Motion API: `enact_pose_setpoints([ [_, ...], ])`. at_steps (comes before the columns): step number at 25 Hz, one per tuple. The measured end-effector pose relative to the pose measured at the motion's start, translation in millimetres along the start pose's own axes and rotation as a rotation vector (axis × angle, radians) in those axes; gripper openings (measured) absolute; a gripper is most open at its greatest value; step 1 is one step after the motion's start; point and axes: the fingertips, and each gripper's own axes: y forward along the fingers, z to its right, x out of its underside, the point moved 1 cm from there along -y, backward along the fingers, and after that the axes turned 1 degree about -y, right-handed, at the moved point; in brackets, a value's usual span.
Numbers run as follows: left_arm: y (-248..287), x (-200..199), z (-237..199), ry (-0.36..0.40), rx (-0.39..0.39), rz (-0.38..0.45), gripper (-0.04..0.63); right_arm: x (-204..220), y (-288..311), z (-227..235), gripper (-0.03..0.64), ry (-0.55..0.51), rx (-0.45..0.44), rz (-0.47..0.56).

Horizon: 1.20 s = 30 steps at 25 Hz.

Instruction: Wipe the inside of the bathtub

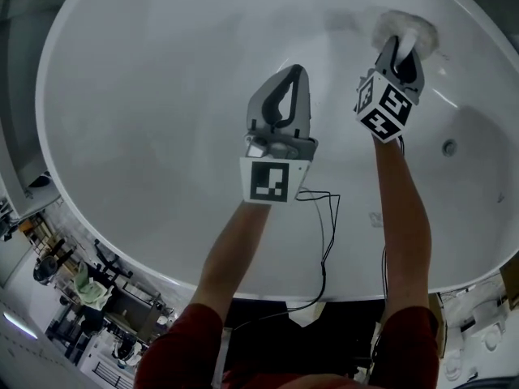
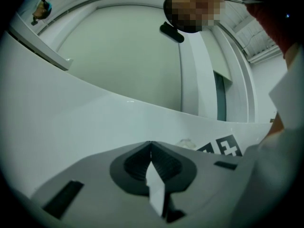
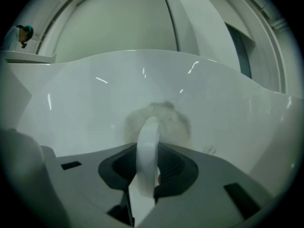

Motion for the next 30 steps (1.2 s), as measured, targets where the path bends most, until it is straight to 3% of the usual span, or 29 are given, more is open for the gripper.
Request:
enact_pose_setpoints([
  [4, -13.6, 5.4, -62.0, -0.007, -0.044, -0.007, 0.017, 0.8, 11.3, -82.0, 0.095, -0.04, -0.085, 0.008],
  [14, -45.8, 10.1, -134.6, -0.046, -0.138, -0.014, 0.017, 1.7, 19.9, -195.0, 0.095, -0.093, -0.228, -0.008],
  [21, -46.5, 0.9, -139.7, -0.054, -0.163, -0.001, 0.017, 6.5, 19.3, -222.2, 0.095, -0.09, -0.349, -0.091],
  [30, -45.9, -15.9, -107.7, -0.03, -0.106, -0.004, 0.017, 6.1, -10.1, -204.7, 0.095, -0.119, -0.395, -0.108],
])
